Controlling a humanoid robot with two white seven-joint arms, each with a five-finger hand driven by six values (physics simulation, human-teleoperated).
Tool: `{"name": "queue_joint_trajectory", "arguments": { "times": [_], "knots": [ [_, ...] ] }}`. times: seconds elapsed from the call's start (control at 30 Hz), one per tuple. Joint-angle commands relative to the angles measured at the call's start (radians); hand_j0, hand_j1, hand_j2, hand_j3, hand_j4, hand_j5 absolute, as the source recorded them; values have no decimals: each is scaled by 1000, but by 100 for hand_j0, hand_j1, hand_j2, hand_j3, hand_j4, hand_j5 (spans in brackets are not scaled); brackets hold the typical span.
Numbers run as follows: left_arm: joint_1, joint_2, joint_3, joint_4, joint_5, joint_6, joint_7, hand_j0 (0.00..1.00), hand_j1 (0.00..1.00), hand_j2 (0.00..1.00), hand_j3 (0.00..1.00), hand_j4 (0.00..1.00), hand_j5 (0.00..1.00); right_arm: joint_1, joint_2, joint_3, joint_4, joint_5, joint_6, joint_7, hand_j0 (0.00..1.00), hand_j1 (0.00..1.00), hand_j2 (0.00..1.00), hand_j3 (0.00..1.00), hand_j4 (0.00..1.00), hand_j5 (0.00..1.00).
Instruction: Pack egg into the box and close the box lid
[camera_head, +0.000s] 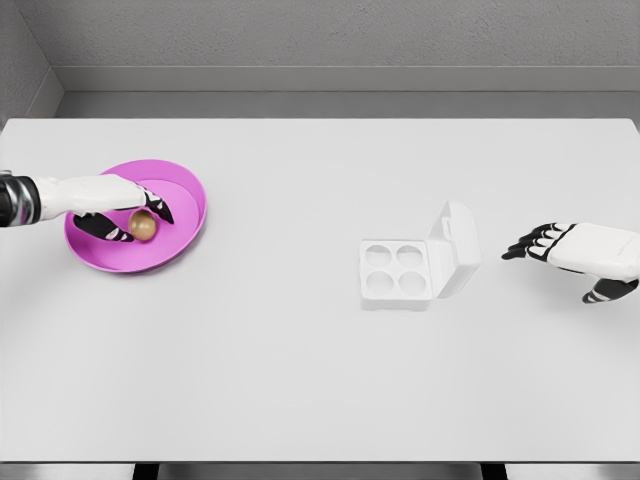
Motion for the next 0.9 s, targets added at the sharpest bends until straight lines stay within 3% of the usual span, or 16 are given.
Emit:
{"name": "queue_joint_trajectory", "arguments": {
  "times": [0.0,0.3,0.63,0.8,0.87],
  "knots": [
    [0,-1,-1,-1,-1,2,0,67,67,67,67,67,67,0,-1,0,-1,-5,2,0,100,100,100,100,100,100],
    [0,-9,-1,-4,-8,2,0,45,45,45,45,45,45,0,-4,-2,-1,-10,2,0,100,100,100,100,100,100],
    [-37,-9,-1,-24,3,2,0,41,41,41,41,41,41,-12,-7,-10,-13,-18,2,0,100,100,100,100,100,100],
    [-41,-18,-1,-222,6,2,0,37,37,37,37,37,37,-12,-12,-11,-15,-19,2,0,100,100,100,100,100,100],
    [-41,-49,-3,-253,6,2,0,35,35,35,35,35,35,-12,-12,-11,-16,-27,2,0,100,100,100,100,100,100]
  ]
}}
